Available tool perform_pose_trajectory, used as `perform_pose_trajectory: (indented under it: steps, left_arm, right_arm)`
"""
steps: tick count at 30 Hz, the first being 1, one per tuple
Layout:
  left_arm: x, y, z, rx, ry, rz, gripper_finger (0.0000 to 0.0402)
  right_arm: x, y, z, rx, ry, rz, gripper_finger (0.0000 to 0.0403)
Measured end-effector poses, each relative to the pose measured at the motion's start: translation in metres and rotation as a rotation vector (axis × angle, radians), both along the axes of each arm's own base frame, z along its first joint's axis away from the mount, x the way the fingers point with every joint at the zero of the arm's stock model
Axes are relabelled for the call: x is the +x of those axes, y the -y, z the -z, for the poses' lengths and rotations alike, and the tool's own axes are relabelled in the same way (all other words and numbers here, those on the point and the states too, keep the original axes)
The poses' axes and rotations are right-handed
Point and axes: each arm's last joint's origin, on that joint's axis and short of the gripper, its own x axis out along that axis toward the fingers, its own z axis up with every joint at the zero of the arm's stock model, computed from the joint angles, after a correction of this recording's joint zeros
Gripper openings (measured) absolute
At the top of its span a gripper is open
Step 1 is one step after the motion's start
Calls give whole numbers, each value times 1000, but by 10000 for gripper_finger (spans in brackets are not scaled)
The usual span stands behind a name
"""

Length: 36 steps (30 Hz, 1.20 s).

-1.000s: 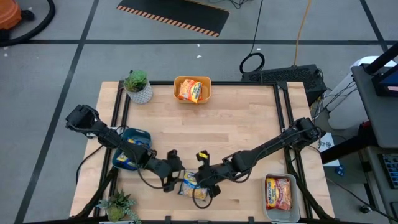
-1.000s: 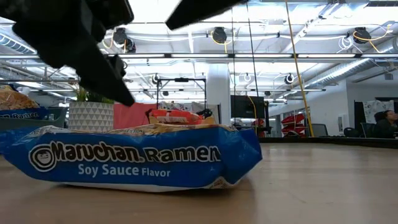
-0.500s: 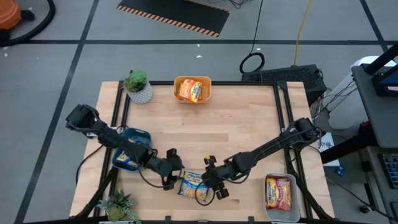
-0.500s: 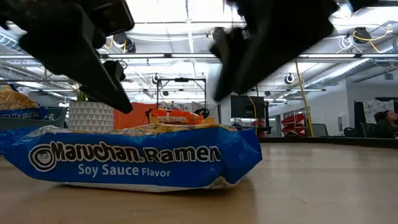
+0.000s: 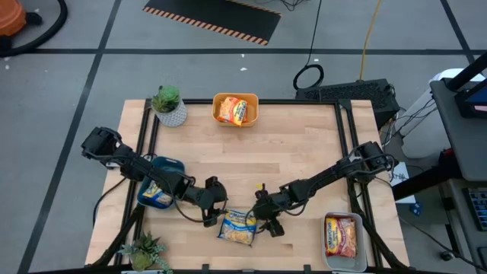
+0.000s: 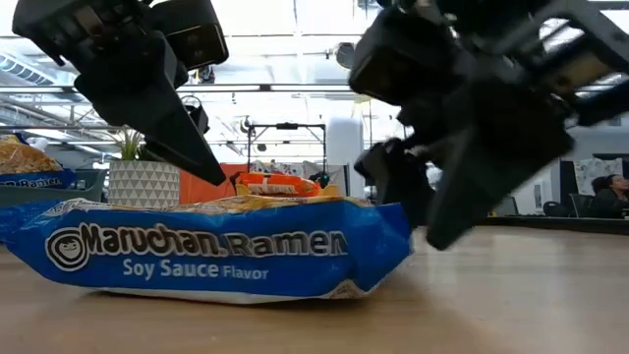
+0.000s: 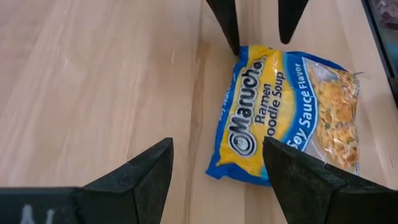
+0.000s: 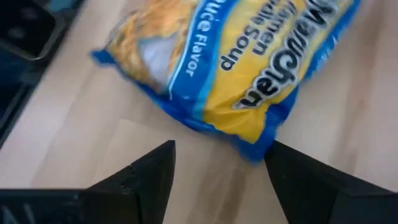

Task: Sort Maruchan noodles
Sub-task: Put the blue noodle pack into the blue bin

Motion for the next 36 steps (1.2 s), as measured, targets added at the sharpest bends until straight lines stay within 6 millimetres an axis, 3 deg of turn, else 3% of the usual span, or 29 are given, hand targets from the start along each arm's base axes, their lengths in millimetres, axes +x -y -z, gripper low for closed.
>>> perform_pose_trajectory:
  steps: [5, 14, 21, 26, 31, 36]
  left_arm:
    - [0, 0, 0, 8, 1, 8, 252]
    - [0, 0, 0, 11, 4, 12, 252]
    - [0, 0, 0, 11, 4, 13, 252]
    - [-1, 0, 0, 7, -8, 21, 252]
    - [-1, 0, 1, 7, -12, 20, 252]
    - [-1, 0, 1, -2, -14, 11, 253]
  right_arm:
    - [-11, 10, 17, 53, 117, -69, 219]
    - [-21, 26, 32, 46, 215, 31, 191]
    - [-19, 5, 51, 7, 313, 31, 206]
    - [-21, -2, 52, -30, 341, -11, 199]
    - [-20, -3, 49, -11, 390, -34, 159]
    - [-19, -2, 49, -5, 395, -33, 83]
